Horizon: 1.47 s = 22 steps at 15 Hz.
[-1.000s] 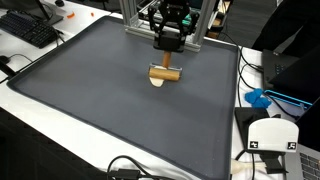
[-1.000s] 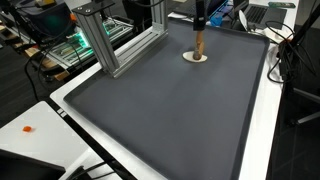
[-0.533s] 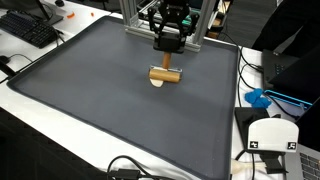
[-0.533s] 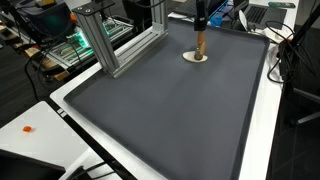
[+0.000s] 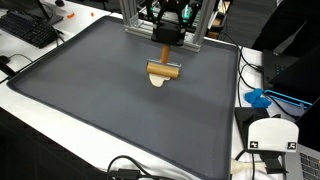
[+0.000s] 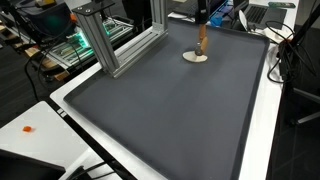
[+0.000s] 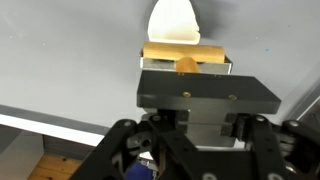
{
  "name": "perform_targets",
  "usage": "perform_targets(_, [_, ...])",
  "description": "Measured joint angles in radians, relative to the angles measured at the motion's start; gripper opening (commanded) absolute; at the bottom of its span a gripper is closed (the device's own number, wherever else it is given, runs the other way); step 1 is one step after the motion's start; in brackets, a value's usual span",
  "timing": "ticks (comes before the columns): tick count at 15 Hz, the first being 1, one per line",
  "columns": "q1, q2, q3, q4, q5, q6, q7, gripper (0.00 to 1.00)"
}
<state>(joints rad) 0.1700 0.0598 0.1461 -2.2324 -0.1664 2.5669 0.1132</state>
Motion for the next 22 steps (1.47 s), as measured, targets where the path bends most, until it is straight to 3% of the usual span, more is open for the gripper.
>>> perform_targets(14, [0.0, -0.239, 0.014, 0.026, 0.038, -0.343, 0.109, 0.35])
perform_targets(22, [-0.002, -0.365, 0.016, -0.037, 0.072, -0.396, 0.139, 0.35])
